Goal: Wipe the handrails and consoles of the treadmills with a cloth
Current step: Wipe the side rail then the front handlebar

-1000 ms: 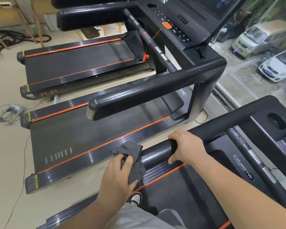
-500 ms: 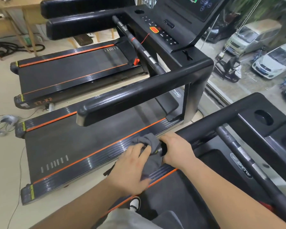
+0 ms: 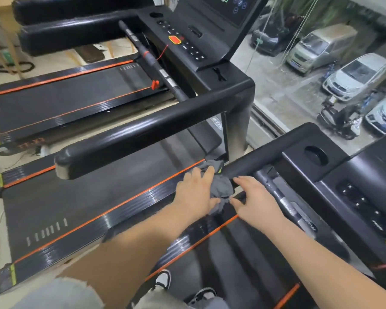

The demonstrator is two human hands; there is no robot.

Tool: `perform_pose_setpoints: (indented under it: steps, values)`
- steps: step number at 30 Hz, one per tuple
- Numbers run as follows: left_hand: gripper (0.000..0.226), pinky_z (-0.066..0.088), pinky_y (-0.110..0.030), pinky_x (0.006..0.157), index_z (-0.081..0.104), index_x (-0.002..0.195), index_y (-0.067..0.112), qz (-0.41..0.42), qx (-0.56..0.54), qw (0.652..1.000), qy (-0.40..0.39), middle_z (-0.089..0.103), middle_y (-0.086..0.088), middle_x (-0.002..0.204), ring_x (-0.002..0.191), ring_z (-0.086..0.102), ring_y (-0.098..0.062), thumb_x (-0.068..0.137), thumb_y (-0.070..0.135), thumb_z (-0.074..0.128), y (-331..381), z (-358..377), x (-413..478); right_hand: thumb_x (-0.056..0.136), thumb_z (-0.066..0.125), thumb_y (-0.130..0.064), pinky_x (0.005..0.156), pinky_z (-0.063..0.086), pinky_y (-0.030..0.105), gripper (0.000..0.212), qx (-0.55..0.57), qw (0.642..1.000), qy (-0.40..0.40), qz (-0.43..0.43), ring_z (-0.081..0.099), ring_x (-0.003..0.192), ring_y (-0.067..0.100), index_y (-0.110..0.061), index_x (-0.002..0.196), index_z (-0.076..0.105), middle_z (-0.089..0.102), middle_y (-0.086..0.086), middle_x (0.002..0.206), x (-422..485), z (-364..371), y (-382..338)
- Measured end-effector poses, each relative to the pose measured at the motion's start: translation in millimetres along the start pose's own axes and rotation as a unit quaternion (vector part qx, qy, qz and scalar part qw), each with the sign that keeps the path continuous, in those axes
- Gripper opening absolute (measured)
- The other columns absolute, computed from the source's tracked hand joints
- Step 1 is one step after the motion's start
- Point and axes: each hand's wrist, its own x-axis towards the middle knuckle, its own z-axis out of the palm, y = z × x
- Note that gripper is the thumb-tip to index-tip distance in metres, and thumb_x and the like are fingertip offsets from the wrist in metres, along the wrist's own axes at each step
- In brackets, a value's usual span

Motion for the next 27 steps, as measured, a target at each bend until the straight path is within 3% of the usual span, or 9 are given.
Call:
perform_pose_setpoints:
  steps: [3, 7, 10, 15, 18, 21, 23, 27]
  values:
    - [0.088, 0.05, -0.046, 0.09, 0.027, 0.154, 0.027, -0.01, 0.019, 0.999, 0.046, 0.044, -0.01, 0.136, 0.119, 0.049, -0.034, 0.083, 0.056, 0.071, 18.3, 11.0, 0.4, 0.088, 0.074, -0.029, 0.114, 0.038, 0.035, 0.065, -0.03, 0.999, 0.025, 0.036, 0.04, 0.142, 0.021, -0.013, 0.146, 0.052, 0.051, 0.003, 0.149, 1.1, -15.7, 33.3]
    - [0.083, 0.047, -0.044, 0.091, 0.044, 0.14, 0.024, 0.076, 0.068, 0.991, 0.087, 0.048, -0.01, 0.133, 0.114, 0.051, -0.033, 0.066, 0.024, 0.08, 9.8, 23.7, -31.8, 0.079, 0.077, -0.043, 0.084, 0.054, 0.043, 0.046, -0.063, 0.991, 0.022, 0.119, 0.056, 0.107, 0.026, -0.018, 0.113, 0.056, 0.058, 0.003, 0.114, 3.1, -38.8, 68.2]
    - [0.079, 0.048, -0.042, 0.087, 0.051, 0.136, 0.021, 0.124, 0.102, 0.981, 0.112, 0.049, -0.011, 0.127, 0.108, 0.052, -0.033, 0.062, 0.015, 0.077, 0.5, 23.7, -36.8, 0.077, 0.074, -0.057, 0.075, 0.055, 0.039, 0.047, -0.073, 0.978, -0.033, 0.194, 0.062, 0.094, 0.024, -0.022, 0.101, 0.053, 0.058, -0.002, 0.102, 6.1, -47.2, 90.1]
    - [0.082, 0.053, -0.039, 0.065, 0.047, 0.136, 0.022, 0.079, 0.119, 0.987, 0.074, 0.054, -0.012, 0.118, 0.095, 0.058, -0.032, 0.063, 0.029, 0.084, 18.8, 17.4, -1.9, 0.084, 0.071, -0.046, 0.062, 0.044, 0.031, 0.028, -0.04, 0.975, -0.043, 0.216, 0.061, 0.08, 0.023, -0.023, 0.092, 0.057, 0.064, -0.004, 0.09, 5.9, -44.4, 109.0]
    - [0.082, 0.055, -0.041, 0.074, 0.03, 0.147, 0.027, 0.054, 0.105, 0.992, 0.035, 0.049, -0.011, 0.131, 0.109, 0.055, -0.033, 0.079, 0.044, 0.073, 50.9, 17.6, 40.2, 0.08, 0.072, -0.043, 0.055, 0.04, 0.029, 0.028, -0.035, 0.974, -0.06, 0.216, 0.06, 0.077, 0.019, -0.022, 0.09, 0.058, 0.061, -0.005, 0.086, 13.1, -50.8, 113.8]
    - [0.08, 0.053, -0.041, 0.08, 0.027, 0.152, 0.026, 0.07, 0.083, 0.994, 0.028, 0.046, -0.011, 0.134, 0.114, 0.052, -0.033, 0.088, 0.059, 0.063, 79.8, 20.0, 83.9, 0.074, 0.071, -0.037, 0.053, 0.038, 0.027, 0.023, -0.021, 0.971, -0.071, 0.227, 0.057, 0.069, 0.015, -0.023, 0.083, 0.056, 0.06, -0.005, 0.082, 20.7, -53.7, 116.1]
    - [0.079, 0.053, -0.042, 0.08, 0.028, 0.149, 0.027, 0.086, 0.055, 0.995, 0.019, 0.046, -0.01, 0.128, 0.111, 0.053, -0.033, 0.09, 0.07, 0.057, 94.1, 17.6, 113.2, 0.073, 0.07, -0.034, 0.057, 0.042, 0.027, 0.023, -0.015, 0.967, -0.083, 0.24, 0.058, 0.072, 0.015, -0.024, 0.086, 0.055, 0.059, -0.006, 0.083, 25.3, -55.3, 115.2]
    - [0.07, 0.056, -0.045, 0.08, 0.028, 0.144, 0.03, 0.1, 0.01, 0.995, -0.01, 0.047, -0.009, 0.126, 0.11, 0.057, -0.035, 0.092, 0.071, 0.052, 111.3, 15.3, 153.9, 0.077, 0.071, -0.032, 0.066, 0.046, 0.029, 0.026, -0.02, 0.96, -0.105, 0.259, 0.059, 0.082, 0.019, -0.022, 0.092, 0.052, 0.056, -0.005, 0.088, 33.7, -58.7, 113.5]
